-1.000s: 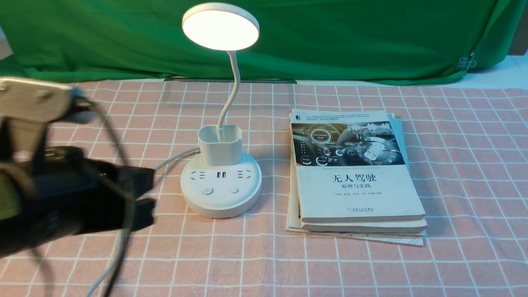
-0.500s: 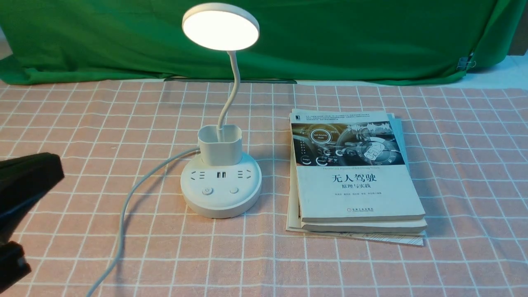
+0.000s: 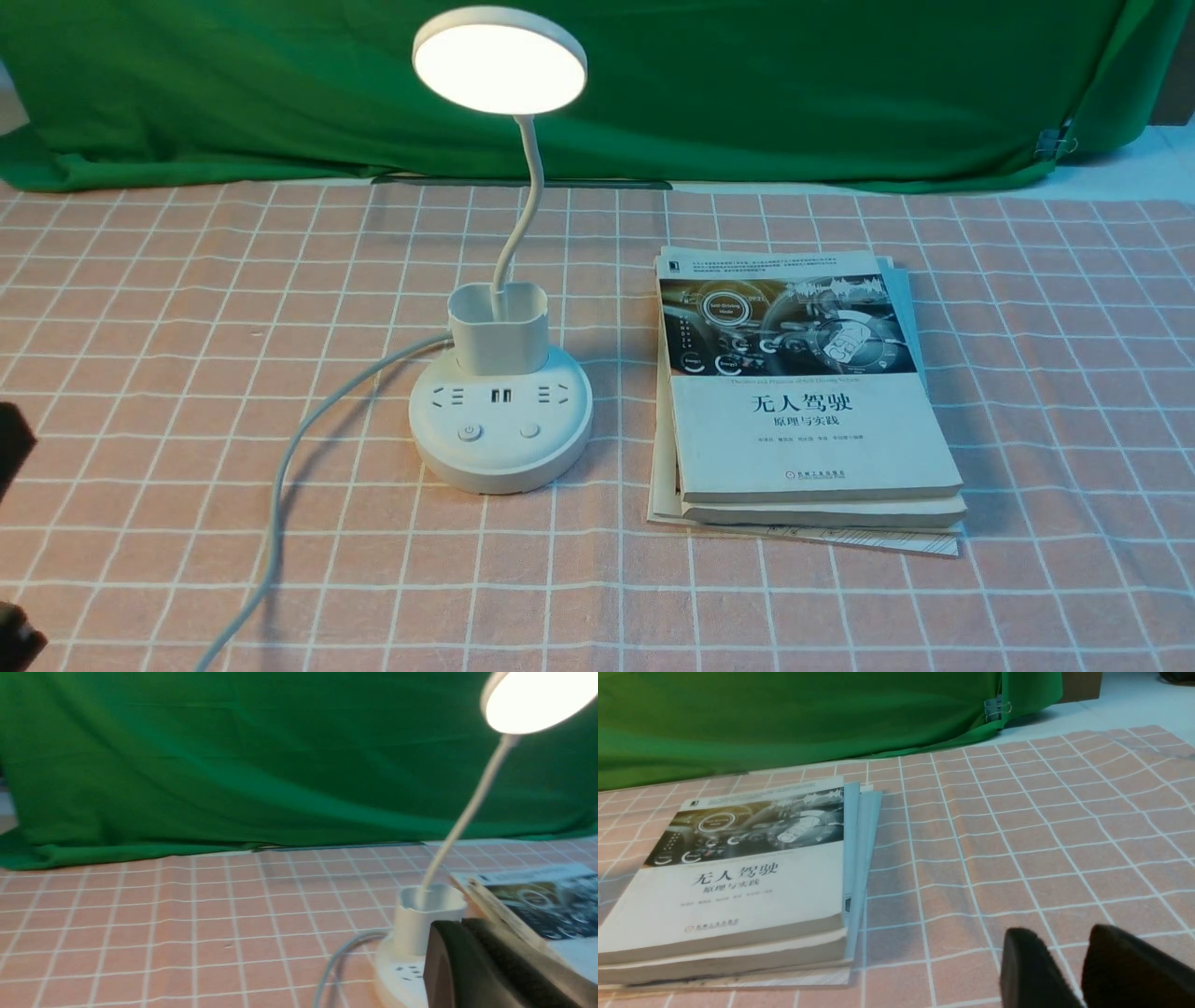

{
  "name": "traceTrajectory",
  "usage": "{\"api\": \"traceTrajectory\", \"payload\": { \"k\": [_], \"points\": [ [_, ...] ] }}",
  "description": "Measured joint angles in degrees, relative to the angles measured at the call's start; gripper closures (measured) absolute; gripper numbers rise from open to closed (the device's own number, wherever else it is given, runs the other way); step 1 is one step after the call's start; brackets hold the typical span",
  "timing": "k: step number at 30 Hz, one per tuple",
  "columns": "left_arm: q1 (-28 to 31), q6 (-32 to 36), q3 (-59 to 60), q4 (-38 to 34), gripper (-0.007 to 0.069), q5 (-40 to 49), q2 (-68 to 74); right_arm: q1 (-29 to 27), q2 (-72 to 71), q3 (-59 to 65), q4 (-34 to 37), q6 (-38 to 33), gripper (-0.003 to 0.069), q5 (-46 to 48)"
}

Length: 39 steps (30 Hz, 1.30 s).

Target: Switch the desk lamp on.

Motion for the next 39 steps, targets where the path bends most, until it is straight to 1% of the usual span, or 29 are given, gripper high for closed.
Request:
{"api": "traceTrajectory", "payload": {
  "k": [1, 2, 4, 6, 7, 8, 11, 14, 22, 27, 39],
  "points": [
    [3.60, 2.47, 1.97, -2.50, 0.0605, -1.52, -1.59, 0.00, 0.00, 0.00, -0.05, 0.00, 0.0419, 0.00],
    [4.73, 3.20, 3.12, -3.24, 0.0605, -2.00, -2.09, 0.00, 0.00, 0.00, -0.05, 0.00, 0.0419, 0.00],
    [10.91, 6.06, 7.37, -6.04, 0.0605, -3.62, -5.33, 0.00, 0.00, 0.00, -0.05, 0.00, 0.0419, 0.00],
    [13.98, 6.89, 10.25, -6.12, 0.0605, -3.82, -7.51, 0.00, 0.00, 0.00, -0.05, 0.00, 0.0419, 0.00],
    [14.23, 7.04, 10.52, -6.12, 0.0605, -3.82, -7.74, 0.00, 0.00, 0.00, -0.05, 0.00, 0.0419, 0.00],
    [15.84, 7.23, 12.24, -6.12, 0.0605, -3.82, -9.50, 0.00, 0.00, 0.00, -0.05, 0.00, 0.0419, 0.00],
    [17.25, 7.44, 14.37, -6.12, 0.0605, -3.82, -12.14, 0.00, 0.00, 0.00, -0.05, 0.00, 0.0419, 0.00],
    [17.59, 7.44, 16.18, -6.06, 0.0606, -3.19, -13.21, 0.00, 0.00, 0.00, -0.05, 0.00, 0.0419, 0.00],
    [17.25, 7.44, 16.71, -6.06, 0.0606, 2.38, -13.45, 0.00, 0.00, 0.00, -0.05, 0.00, 0.0419, 0.00],
    [15.38, 7.44, 16.71, -6.06, 0.0606, 2.53, -13.45, 0.00, 0.00, 0.00, -0.05, 0.00, 0.0419, 0.00],
    [14.92, 7.44, 16.74, -6.29, 0.0603, 2.64, -13.50, 0.00, 0.00, 0.00, -0.05, 0.00, 0.0419, 0.00]
  ]
}}
